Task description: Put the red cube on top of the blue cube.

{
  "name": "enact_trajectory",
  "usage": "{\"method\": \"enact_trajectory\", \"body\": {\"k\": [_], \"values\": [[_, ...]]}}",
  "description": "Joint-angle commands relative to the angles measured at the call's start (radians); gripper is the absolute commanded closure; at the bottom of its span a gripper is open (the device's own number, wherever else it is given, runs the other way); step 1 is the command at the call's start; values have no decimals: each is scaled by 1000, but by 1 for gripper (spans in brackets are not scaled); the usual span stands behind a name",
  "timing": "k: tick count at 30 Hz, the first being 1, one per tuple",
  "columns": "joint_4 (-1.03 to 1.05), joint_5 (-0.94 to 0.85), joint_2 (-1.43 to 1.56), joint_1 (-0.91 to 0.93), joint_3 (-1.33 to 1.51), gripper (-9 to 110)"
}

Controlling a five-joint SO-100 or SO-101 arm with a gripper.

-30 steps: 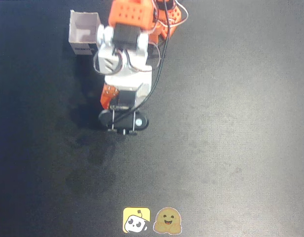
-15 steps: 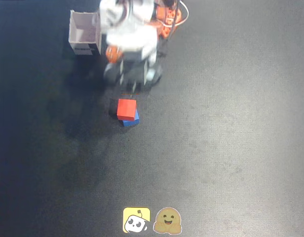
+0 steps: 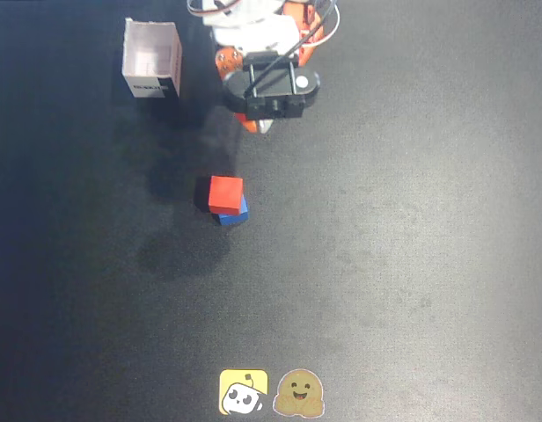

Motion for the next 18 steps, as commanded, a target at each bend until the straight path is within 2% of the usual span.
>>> {"method": "enact_trajectory", "body": {"k": [1,13,18], "values": [[-54,-9,57,-15,55,101],[-195,-3,241,-37,339,101],[-216,51,278,-54,426,101]]}}
